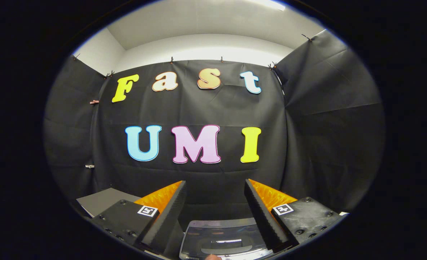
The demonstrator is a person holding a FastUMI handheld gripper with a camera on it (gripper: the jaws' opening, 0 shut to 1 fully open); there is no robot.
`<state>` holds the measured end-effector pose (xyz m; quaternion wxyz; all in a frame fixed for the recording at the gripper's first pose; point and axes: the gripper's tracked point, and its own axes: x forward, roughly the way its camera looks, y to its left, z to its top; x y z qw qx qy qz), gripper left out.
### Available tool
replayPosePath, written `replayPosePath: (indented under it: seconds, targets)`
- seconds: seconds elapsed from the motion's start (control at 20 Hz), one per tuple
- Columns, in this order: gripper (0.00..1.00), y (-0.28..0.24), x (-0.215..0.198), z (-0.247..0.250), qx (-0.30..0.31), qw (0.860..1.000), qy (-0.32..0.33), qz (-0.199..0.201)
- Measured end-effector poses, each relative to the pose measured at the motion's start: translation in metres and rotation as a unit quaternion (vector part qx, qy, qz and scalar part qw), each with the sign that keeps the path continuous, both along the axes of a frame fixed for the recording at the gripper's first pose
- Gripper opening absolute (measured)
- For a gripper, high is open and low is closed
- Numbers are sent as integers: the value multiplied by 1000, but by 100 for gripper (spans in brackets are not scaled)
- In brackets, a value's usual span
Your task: Put the clothes into the washing machine and then close the washing machine lid.
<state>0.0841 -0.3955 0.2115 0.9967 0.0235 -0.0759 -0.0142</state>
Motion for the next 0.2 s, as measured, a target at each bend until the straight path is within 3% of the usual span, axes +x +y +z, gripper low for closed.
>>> replayPosePath:
  seconds: [0.2]
  targets:
    - [100, -1, 2, 2, 0, 1000, -2, -1]
